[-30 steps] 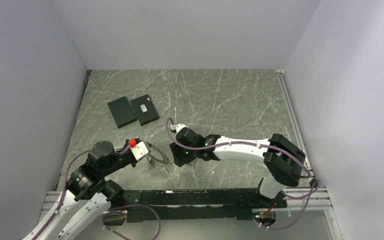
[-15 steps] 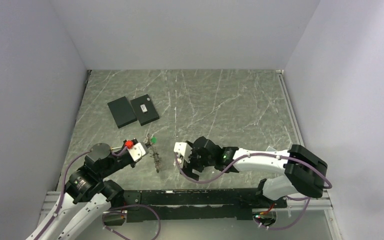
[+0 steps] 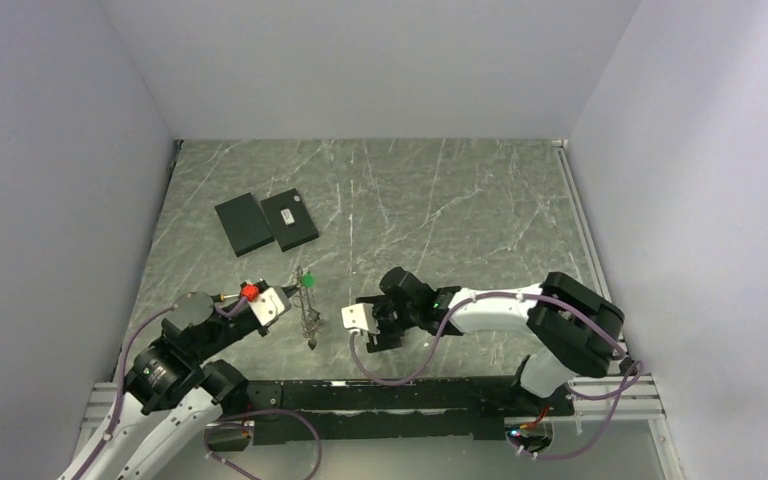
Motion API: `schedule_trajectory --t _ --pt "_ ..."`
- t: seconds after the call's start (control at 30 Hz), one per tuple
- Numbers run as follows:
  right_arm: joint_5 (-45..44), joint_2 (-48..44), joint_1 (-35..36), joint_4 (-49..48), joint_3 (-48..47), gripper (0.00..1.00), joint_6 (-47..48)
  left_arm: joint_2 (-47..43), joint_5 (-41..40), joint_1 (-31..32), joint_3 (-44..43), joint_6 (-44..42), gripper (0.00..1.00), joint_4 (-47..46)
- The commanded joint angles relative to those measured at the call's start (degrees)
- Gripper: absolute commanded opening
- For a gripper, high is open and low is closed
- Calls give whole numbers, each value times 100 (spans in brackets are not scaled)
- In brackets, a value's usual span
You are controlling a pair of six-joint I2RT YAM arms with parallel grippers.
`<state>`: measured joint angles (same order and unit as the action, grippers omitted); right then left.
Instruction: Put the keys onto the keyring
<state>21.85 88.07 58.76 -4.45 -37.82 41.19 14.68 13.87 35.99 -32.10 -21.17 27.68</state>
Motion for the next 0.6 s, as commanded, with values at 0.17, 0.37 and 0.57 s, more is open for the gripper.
schedule_trajectory --t 0.17,0.37,0.57 --pt "525 415 21 -194 -609 59 671 -219 -61 5 -8 131 0 -412" --pt "628 658 48 -28 -755 55 770 -303 -105 4 33 155 0 -463" --pt "600 814 56 33 -851 44 810 -360 -165 4 68 166 0 -492"
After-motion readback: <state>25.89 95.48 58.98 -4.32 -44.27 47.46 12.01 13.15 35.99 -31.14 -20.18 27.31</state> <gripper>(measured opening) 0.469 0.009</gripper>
